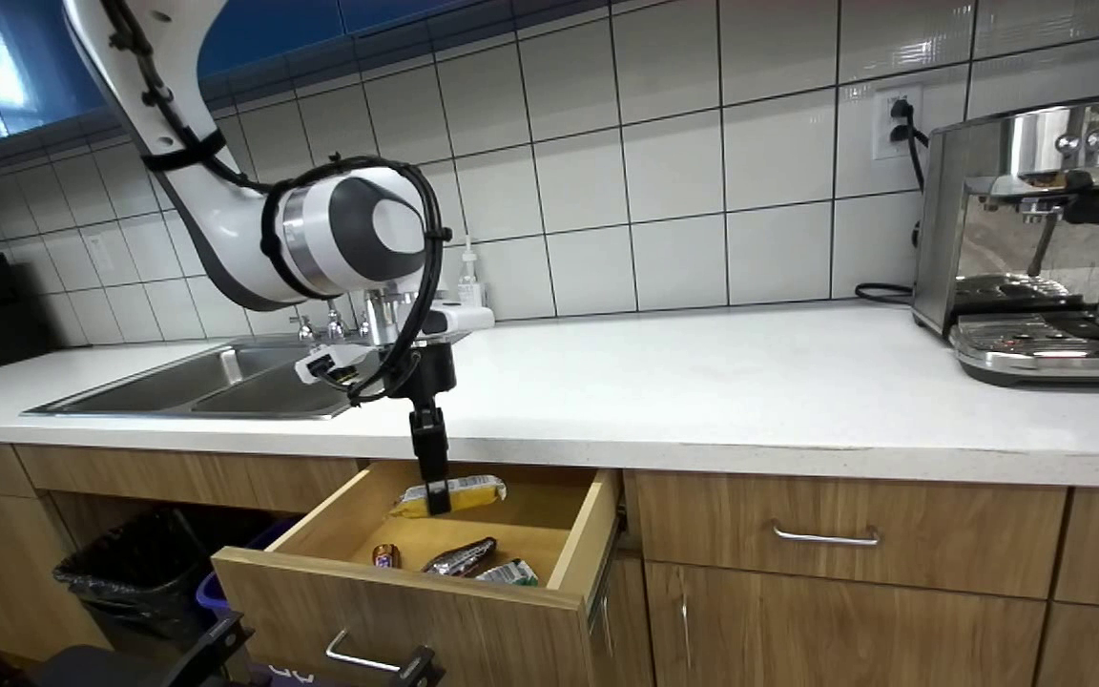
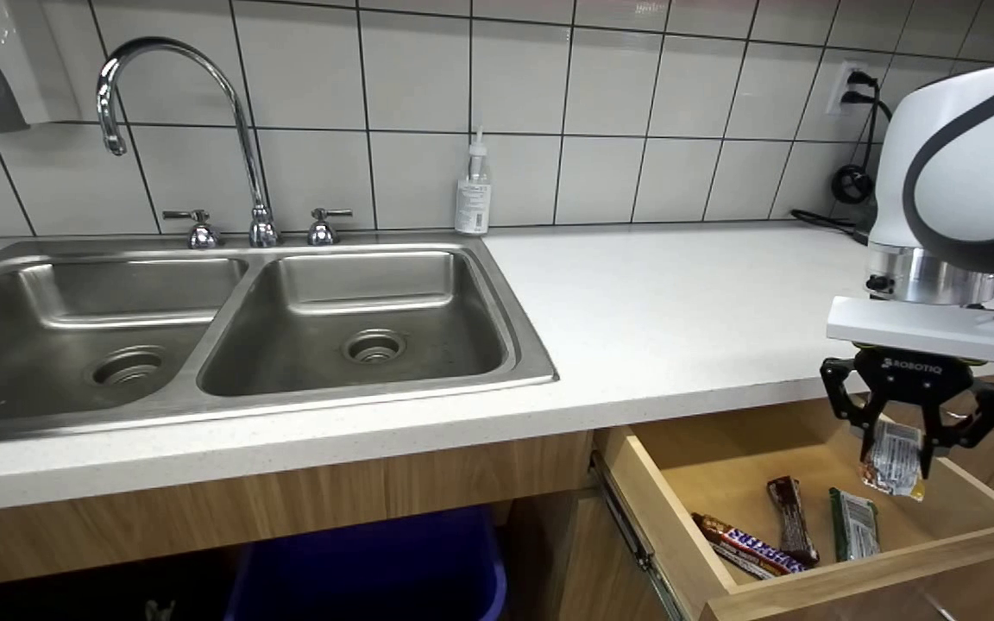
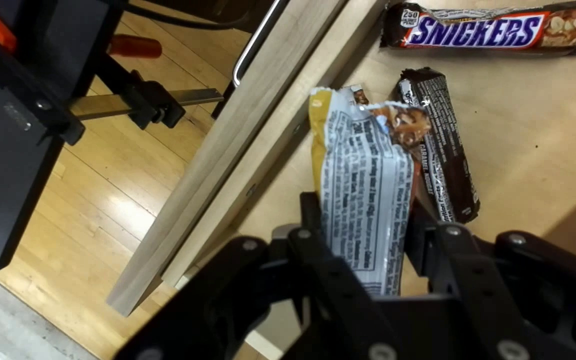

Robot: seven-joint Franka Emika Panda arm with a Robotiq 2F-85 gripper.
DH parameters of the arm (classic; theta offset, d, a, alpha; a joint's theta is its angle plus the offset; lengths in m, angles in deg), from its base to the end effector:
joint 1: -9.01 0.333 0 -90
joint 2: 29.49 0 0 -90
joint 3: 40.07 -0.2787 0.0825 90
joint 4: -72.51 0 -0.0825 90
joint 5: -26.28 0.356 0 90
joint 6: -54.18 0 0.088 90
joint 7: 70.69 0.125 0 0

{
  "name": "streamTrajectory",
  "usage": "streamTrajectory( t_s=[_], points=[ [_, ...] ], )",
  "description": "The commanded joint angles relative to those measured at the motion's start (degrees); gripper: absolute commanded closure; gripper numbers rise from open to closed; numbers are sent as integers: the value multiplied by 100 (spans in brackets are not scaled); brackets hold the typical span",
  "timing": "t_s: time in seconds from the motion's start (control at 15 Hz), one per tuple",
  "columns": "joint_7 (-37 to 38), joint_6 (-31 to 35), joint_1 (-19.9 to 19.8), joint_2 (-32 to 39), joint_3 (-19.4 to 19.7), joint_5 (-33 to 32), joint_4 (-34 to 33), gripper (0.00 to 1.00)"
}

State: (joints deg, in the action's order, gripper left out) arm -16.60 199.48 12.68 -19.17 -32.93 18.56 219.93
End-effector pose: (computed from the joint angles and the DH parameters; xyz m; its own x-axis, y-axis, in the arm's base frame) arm 0.4006 -0.0273 0.1538 0.6251 -0.7775 -0.0694 -0.7505 -0.6230 0.2205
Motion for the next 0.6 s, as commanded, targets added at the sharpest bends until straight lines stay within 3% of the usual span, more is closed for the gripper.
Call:
streamTrajectory(
  t_s=[0.0, 0.07, 0.13, 0.47, 0.53],
  points=[
    [67, -30, 19, 48, -31, -151, -22, 83],
    [68, -33, 26, 55, -27, -155, -20, 79],
    [63, -44, 32, 51, -25, -165, -16, 42],
    [-38, -84, 40, -52, -38, -197, 45, 4],
    [-108, -107, 34, -86, -51, -190, 66, 1]
  ],
)
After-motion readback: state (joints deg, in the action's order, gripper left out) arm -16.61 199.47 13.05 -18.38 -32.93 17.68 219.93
